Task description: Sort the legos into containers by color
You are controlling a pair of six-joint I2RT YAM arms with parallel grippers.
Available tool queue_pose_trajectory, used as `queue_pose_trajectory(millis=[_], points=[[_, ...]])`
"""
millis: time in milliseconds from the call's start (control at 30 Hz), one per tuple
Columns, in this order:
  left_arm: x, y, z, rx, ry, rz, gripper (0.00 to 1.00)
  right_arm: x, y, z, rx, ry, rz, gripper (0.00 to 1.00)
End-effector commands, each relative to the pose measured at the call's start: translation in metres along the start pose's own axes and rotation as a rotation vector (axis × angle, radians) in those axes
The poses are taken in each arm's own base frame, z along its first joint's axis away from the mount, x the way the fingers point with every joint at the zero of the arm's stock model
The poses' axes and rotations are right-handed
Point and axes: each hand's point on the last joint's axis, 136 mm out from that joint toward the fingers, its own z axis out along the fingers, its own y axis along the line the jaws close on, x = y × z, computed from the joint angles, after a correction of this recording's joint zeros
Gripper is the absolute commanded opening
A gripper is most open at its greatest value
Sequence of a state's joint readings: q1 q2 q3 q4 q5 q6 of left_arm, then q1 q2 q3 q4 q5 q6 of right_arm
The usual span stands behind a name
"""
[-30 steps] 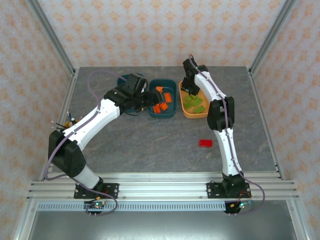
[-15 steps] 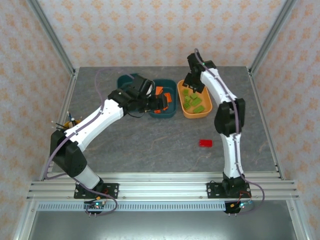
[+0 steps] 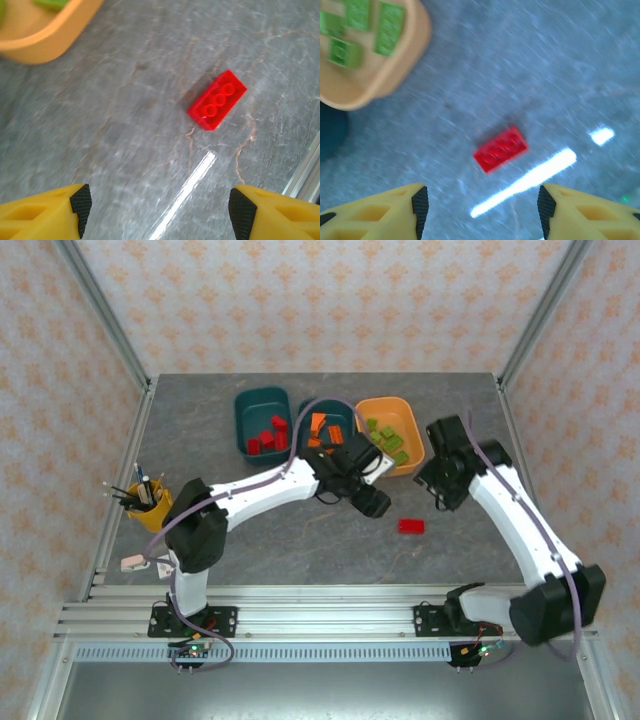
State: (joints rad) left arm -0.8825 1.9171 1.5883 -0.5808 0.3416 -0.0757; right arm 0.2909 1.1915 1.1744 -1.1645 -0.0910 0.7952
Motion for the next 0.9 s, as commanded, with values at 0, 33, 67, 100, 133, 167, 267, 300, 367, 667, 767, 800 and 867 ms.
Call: queue_pose_trajectory(millis=[0, 33, 67, 100, 133, 167, 267, 300, 367, 667, 767, 800, 867], points=[[-0.019, -0.013, 0.020, 0.020, -0.087, 0.186, 0.76, 0.020, -0.040, -0.020, 0.025, 0.002, 0.131, 0.61], [-0.019, -0.019, 0.027, 0.021, -0.089, 0.219, 0.76, 0.024, -0.046, -0.023, 0.025, 0.007, 0.143, 0.61], [-0.019, -0.024, 0.034, 0.022, -0.087, 0.250, 0.76, 0.029, -0.053, -0.027, 0.025, 0.013, 0.154, 0.61], [-0.018, -0.026, 0.042, 0.017, -0.081, 0.266, 0.76, 0.033, -0.059, -0.031, 0.030, 0.021, 0.164, 0.61], [-0.018, -0.028, 0.049, 0.016, -0.075, 0.271, 0.76, 0.037, -0.064, -0.034, 0.031, 0.025, 0.173, 0.61], [-0.018, -0.028, 0.057, 0.016, -0.071, 0.268, 0.77, 0.040, -0.069, -0.038, 0.032, 0.029, 0.181, 0.61], [-0.020, -0.031, 0.075, -0.009, -0.080, 0.284, 0.79, 0.044, -0.078, -0.053, 0.011, 0.016, 0.197, 0.62], [-0.021, -0.033, 0.080, -0.024, -0.081, 0.300, 0.79, 0.043, -0.079, -0.058, -0.007, 0.004, 0.193, 0.63], [-0.023, -0.037, 0.089, -0.040, -0.075, 0.329, 0.80, 0.041, -0.077, -0.063, -0.043, -0.012, 0.170, 0.64], [-0.009, -0.052, 0.119, -0.029, -0.024, 0.367, 0.80, 0.040, -0.076, -0.066, -0.064, -0.026, 0.131, 0.64], [-0.007, -0.051, 0.127, -0.052, -0.018, 0.360, 0.78, 0.040, -0.075, -0.067, -0.071, -0.026, 0.125, 0.65], [-0.007, -0.050, 0.131, -0.069, -0.014, 0.364, 0.77, 0.040, -0.074, -0.066, -0.073, -0.024, 0.124, 0.65], [-0.003, -0.047, 0.137, -0.108, -0.005, 0.376, 0.74, 0.041, -0.073, -0.067, -0.076, -0.022, 0.122, 0.64]])
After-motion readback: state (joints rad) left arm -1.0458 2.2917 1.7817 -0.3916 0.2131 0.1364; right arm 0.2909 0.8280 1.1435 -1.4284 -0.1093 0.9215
